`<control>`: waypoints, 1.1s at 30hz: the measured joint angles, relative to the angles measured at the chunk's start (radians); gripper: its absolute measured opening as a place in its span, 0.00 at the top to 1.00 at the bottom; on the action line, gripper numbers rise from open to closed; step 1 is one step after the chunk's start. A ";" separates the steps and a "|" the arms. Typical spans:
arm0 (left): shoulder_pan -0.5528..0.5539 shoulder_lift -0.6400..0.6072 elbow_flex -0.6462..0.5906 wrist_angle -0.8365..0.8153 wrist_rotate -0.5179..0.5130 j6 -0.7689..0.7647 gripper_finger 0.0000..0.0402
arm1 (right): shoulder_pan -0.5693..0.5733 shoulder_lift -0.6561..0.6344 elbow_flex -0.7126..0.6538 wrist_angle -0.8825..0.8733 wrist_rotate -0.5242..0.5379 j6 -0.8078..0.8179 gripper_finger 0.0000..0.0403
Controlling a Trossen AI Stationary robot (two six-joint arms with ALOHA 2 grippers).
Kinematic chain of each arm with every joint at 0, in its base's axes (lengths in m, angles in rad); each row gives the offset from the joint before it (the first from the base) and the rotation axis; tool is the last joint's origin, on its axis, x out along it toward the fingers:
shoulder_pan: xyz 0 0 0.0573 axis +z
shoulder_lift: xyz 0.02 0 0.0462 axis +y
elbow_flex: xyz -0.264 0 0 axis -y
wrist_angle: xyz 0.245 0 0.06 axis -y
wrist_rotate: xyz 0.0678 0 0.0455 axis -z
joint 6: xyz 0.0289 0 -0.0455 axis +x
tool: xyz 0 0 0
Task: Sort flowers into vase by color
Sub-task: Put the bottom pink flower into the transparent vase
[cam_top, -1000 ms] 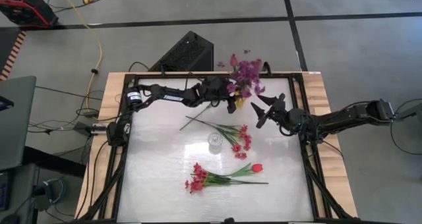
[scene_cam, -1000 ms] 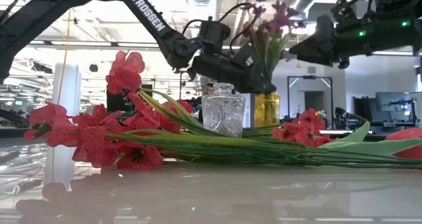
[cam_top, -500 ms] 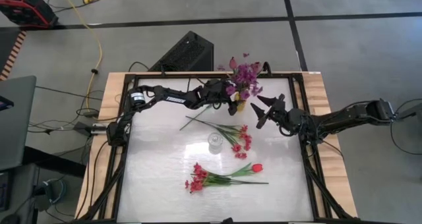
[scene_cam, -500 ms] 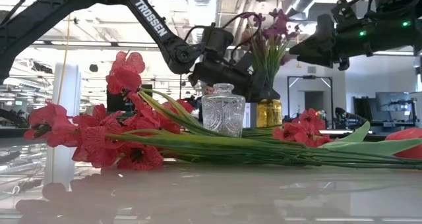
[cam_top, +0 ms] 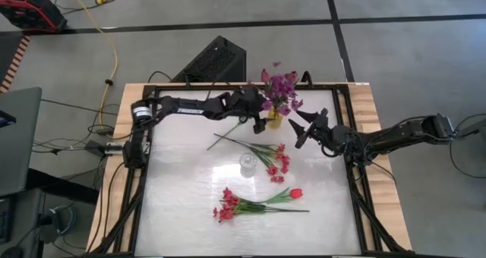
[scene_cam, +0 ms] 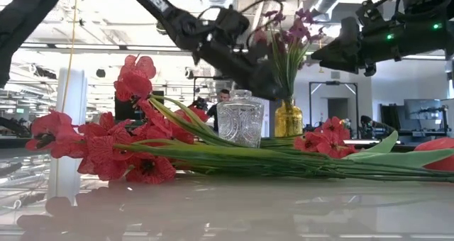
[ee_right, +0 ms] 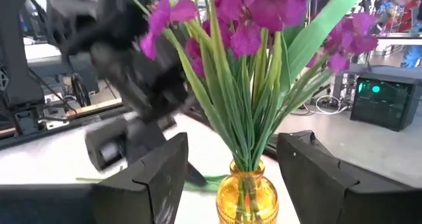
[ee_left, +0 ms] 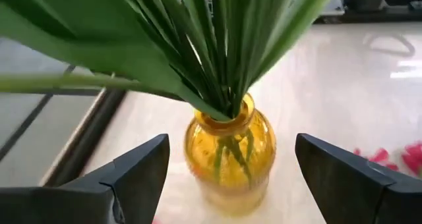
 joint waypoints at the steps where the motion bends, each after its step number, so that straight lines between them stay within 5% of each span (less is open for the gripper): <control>1: 0.000 -0.022 0.000 -0.034 -0.001 0.016 0.21 | 0.000 0.000 0.000 -0.008 0.000 0.001 0.36; 6: 0.002 -0.136 0.000 -0.303 -0.027 0.137 0.21 | 0.015 0.000 0.000 -0.072 -0.049 0.050 0.36; 15: -0.001 -0.320 -0.008 -0.840 0.117 0.264 0.21 | 0.101 0.000 0.000 -0.122 -0.179 0.129 0.36; 20: -0.021 -0.338 -0.146 -0.740 0.213 0.262 0.21 | 0.173 0.000 0.000 -0.130 -0.183 0.179 0.36; 27: -0.070 -0.325 -0.332 -0.351 0.089 0.317 0.21 | 0.249 0.000 0.000 -0.129 -0.182 0.199 0.36; 33: -0.071 -0.318 -0.374 -0.295 0.147 0.279 0.21 | 0.268 0.000 0.000 -0.145 -0.182 0.253 0.37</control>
